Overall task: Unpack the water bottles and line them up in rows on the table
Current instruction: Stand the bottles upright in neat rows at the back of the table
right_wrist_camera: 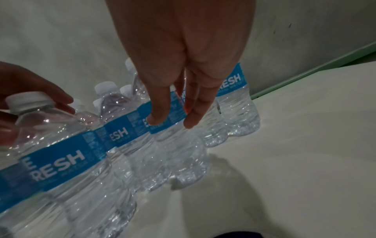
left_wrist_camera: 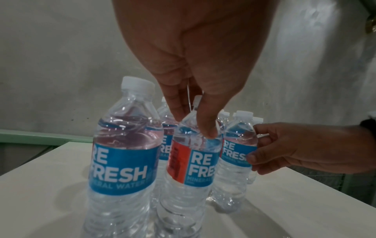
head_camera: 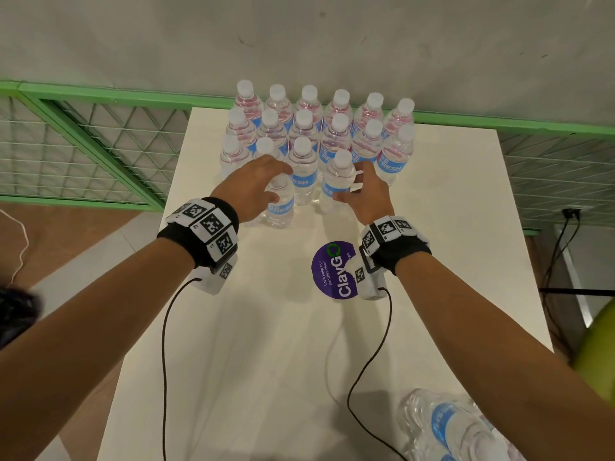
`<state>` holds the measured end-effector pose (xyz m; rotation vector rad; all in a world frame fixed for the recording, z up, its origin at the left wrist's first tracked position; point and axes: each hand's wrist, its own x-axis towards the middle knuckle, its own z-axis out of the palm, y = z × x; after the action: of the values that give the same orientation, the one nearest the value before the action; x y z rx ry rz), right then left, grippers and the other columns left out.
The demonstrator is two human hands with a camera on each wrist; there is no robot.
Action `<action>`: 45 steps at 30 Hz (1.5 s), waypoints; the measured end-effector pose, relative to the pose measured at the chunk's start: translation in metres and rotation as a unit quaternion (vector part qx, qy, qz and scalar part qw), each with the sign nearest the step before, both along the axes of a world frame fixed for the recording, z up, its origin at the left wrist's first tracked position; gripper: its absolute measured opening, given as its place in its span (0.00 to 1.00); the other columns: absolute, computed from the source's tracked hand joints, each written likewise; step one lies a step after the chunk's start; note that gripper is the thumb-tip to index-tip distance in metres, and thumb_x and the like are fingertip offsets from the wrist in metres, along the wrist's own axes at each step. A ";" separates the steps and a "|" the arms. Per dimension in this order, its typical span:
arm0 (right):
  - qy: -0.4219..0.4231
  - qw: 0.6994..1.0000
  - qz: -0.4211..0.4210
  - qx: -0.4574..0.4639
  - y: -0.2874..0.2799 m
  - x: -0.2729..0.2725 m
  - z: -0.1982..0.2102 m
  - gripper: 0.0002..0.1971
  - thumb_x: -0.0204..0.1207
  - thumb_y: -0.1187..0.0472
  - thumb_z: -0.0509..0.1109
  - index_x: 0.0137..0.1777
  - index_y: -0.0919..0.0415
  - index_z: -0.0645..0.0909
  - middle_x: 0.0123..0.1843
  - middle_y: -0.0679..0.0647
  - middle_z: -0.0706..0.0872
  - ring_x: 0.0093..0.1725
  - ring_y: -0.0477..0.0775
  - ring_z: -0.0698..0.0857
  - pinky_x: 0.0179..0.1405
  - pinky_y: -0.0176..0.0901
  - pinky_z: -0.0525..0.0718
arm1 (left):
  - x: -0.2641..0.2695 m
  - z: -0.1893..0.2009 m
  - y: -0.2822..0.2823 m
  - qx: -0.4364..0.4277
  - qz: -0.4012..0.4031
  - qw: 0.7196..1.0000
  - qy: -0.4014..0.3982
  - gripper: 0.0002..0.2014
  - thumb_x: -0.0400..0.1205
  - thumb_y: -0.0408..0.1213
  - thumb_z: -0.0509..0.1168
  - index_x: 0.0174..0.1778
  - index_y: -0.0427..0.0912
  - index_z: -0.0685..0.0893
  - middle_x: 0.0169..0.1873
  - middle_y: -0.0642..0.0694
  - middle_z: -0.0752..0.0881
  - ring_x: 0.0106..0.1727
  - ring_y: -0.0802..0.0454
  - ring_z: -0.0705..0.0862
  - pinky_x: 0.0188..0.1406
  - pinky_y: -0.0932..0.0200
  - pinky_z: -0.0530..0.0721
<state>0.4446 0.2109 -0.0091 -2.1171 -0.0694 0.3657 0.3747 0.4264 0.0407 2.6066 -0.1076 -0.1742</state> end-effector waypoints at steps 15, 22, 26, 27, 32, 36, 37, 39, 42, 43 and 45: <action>-0.005 1.000 0.009 0.008 0.009 0.011 -0.004 0.28 0.70 0.64 0.77 0.68 0.63 0.71 0.64 0.59 0.82 0.54 0.62 0.84 0.59 0.56 0.82 | -0.004 -0.007 0.005 -0.016 -0.010 1.000 -0.015 0.25 0.76 0.26 0.69 0.70 0.43 0.75 0.67 0.43 0.77 0.67 0.46 0.75 0.62 0.64 0.66; 0.002 1.000 0.009 0.015 0.006 0.011 -0.004 0.29 0.71 0.65 0.76 0.70 0.62 0.70 0.65 0.57 0.81 0.53 0.56 0.81 0.58 0.48 0.81 | -0.004 -0.007 0.005 -0.021 -0.013 1.000 -0.019 0.25 0.76 0.27 0.70 0.69 0.43 0.76 0.66 0.43 0.78 0.67 0.46 0.75 0.64 0.58 0.70; 0.006 1.000 0.010 0.016 0.006 0.011 -0.003 0.28 0.71 0.66 0.76 0.70 0.61 0.70 0.66 0.58 0.80 0.56 0.59 0.82 0.61 0.53 0.82 | -0.005 -0.008 0.008 -0.023 -0.011 0.999 -0.019 0.25 0.76 0.27 0.69 0.69 0.43 0.76 0.66 0.43 0.78 0.67 0.46 0.75 0.63 0.60 0.69; 0.008 1.000 0.011 0.014 0.006 0.011 -0.003 0.29 0.71 0.66 0.76 0.70 0.62 0.70 0.66 0.58 0.80 0.56 0.60 0.83 0.61 0.54 0.82 | -0.005 -0.008 0.008 -0.023 -0.012 0.999 -0.022 0.25 0.76 0.27 0.69 0.69 0.43 0.76 0.66 0.43 0.78 0.67 0.46 0.75 0.63 0.60 0.68; 0.029 1.000 -0.007 -0.007 0.006 0.007 -0.004 0.34 0.70 0.63 0.77 0.74 0.63 0.67 0.71 0.60 0.77 0.63 0.60 0.80 0.67 0.54 0.79 | -0.008 -0.009 0.011 -0.031 -0.025 0.999 -0.023 0.29 0.76 0.32 0.71 0.73 0.46 0.72 0.70 0.45 0.75 0.71 0.46 0.71 0.69 0.60 0.64; 0.141 0.983 0.047 -0.105 0.014 -0.010 -0.012 0.35 0.68 0.60 0.79 0.72 0.64 0.68 0.70 0.60 0.77 0.66 0.61 0.79 0.67 0.52 0.79 | -0.015 -0.006 0.029 -0.034 -0.016 0.992 -0.120 0.25 0.75 0.38 0.72 0.68 0.43 0.77 0.66 0.42 0.78 0.70 0.42 0.70 0.71 0.66 0.56; 0.159 0.975 0.079 -0.134 0.019 -0.015 -0.013 0.34 0.68 0.58 0.79 0.72 0.63 0.69 0.69 0.60 0.78 0.64 0.61 0.81 0.64 0.51 0.80 | -0.017 -0.004 0.035 -0.031 0.001 0.990 -0.141 0.23 0.75 0.40 0.70 0.67 0.42 0.78 0.64 0.43 0.79 0.69 0.42 0.70 0.70 0.69 0.55; 0.143 0.969 0.111 -0.169 0.030 -0.022 -0.013 0.32 0.68 0.56 0.78 0.71 0.63 0.71 0.67 0.58 0.79 0.63 0.60 0.81 0.58 0.46 0.80 | -0.021 -0.002 0.045 -0.027 0.041 0.987 -0.153 0.24 0.73 0.42 0.68 0.66 0.44 0.78 0.63 0.43 0.78 0.69 0.43 0.70 0.69 0.71 0.55; 0.139 0.980 0.112 -0.085 0.049 -0.031 -0.010 0.32 0.68 0.60 0.79 0.71 0.61 0.70 0.68 0.59 0.78 0.64 0.59 0.80 0.58 0.48 0.81 | -0.026 -0.005 0.056 -0.031 0.119 0.988 -0.094 0.28 0.71 0.43 0.70 0.68 0.46 0.75 0.65 0.41 0.73 0.69 0.41 0.67 0.69 0.60 0.61; 0.127 0.984 0.114 -0.059 0.055 -0.034 -0.008 0.33 0.68 0.62 0.79 0.72 0.60 0.69 0.69 0.59 0.78 0.65 0.58 0.79 0.57 0.46 0.79 | -0.028 -0.007 0.058 -0.036 0.145 0.987 -0.063 0.30 0.71 0.41 0.73 0.69 0.45 0.73 0.66 0.41 0.71 0.69 0.42 0.67 0.68 0.56 0.64; 0.090 0.988 0.118 -0.032 0.066 -0.038 -0.004 0.35 0.68 0.62 0.79 0.73 0.60 0.68 0.69 0.59 0.78 0.67 0.56 0.78 0.55 0.42 0.74 | -0.032 -0.014 0.061 -0.053 0.186 0.981 -0.008 0.35 0.69 0.39 0.78 0.70 0.44 0.70 0.66 0.40 0.69 0.66 0.42 0.71 0.63 0.51 0.73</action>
<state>0.4063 0.2768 -0.0135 -2.1338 -0.2066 0.7056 0.3427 0.4877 0.0271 2.4692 0.3540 -0.0119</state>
